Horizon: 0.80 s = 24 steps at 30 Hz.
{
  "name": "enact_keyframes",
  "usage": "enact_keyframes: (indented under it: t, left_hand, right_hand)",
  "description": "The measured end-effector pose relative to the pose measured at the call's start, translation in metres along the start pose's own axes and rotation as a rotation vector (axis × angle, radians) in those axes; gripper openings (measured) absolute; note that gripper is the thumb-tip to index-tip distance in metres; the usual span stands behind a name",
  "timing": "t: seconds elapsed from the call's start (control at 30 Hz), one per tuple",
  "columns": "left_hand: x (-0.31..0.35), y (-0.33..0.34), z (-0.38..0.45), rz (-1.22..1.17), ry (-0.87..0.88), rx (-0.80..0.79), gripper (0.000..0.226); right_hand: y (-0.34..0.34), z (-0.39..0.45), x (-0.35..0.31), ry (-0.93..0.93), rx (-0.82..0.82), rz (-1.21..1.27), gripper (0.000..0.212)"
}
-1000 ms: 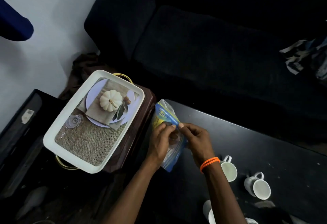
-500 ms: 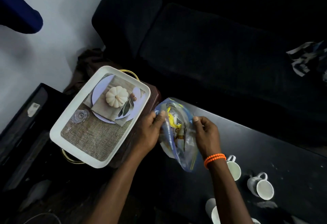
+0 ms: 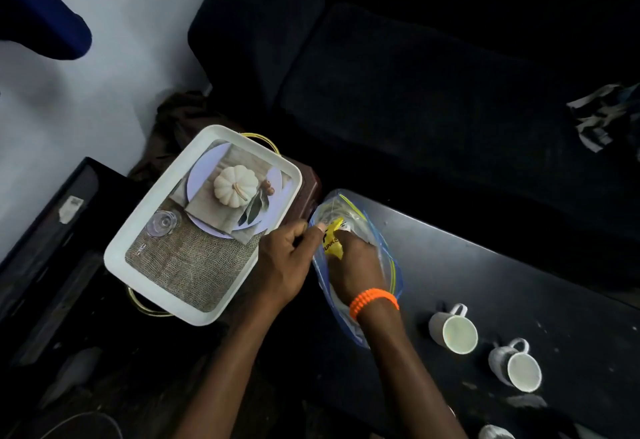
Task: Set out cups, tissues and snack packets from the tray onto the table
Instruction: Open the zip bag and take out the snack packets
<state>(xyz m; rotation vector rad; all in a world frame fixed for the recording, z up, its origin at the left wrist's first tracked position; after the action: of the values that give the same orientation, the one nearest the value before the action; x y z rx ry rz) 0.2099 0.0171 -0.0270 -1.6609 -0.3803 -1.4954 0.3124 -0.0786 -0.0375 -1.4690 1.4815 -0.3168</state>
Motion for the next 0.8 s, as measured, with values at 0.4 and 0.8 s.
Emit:
enact_keyframes:
  t: [0.4,0.8]
  left_hand:
    - [-0.015,-0.019,-0.006,-0.106,-0.081,0.164,0.043]
    - [-0.012,-0.026,-0.001,-0.167,-0.047,0.096,0.047]
  right_hand:
    - [-0.035,-0.055,-0.027,-0.185,0.277,0.035,0.035]
    - [-0.085,-0.004,0.128,0.403,0.307,1.039,0.027]
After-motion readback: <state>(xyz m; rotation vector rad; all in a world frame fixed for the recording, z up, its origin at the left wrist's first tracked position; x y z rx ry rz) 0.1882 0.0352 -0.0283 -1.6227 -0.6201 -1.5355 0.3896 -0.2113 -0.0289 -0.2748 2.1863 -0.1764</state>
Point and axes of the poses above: each hand's wrist, its own z-axis towards the middle knuckle, its own y-axis out of the palm, x = y × z, the point moved 4 cm from there along z, towards the middle knuckle, and after that the axes turned 15 degrees about y, right-handed, at the moved point
